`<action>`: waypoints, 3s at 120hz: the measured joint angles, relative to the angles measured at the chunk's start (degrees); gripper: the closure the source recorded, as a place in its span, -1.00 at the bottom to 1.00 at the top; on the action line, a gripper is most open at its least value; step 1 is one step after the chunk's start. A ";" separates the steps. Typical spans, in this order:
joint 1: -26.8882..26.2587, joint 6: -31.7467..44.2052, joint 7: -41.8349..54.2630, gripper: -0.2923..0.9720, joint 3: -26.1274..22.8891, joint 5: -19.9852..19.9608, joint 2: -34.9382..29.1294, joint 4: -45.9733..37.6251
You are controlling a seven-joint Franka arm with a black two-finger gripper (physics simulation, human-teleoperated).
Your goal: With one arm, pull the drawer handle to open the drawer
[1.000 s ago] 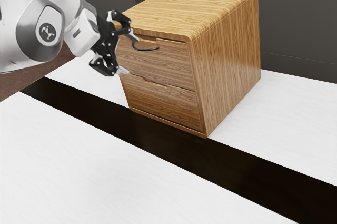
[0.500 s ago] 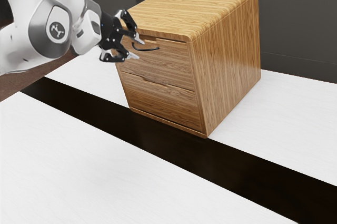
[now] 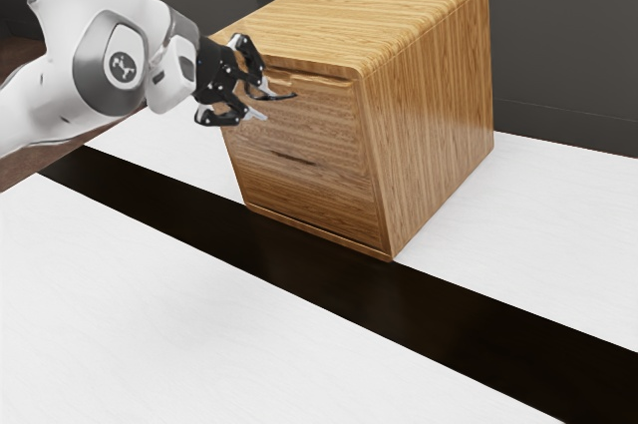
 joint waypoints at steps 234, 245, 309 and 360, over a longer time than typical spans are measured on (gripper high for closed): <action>-0.34 -4.61 -3.15 0.67 7.31 -0.72 -24.85 -22.32; -0.50 -4.76 -3.47 0.70 7.62 -0.70 -25.53 -23.03; 0.52 -6.75 -5.41 0.73 8.32 -0.49 -34.01 -29.70; -3.00 -7.38 -6.39 0.71 13.01 -0.69 -38.11 -33.37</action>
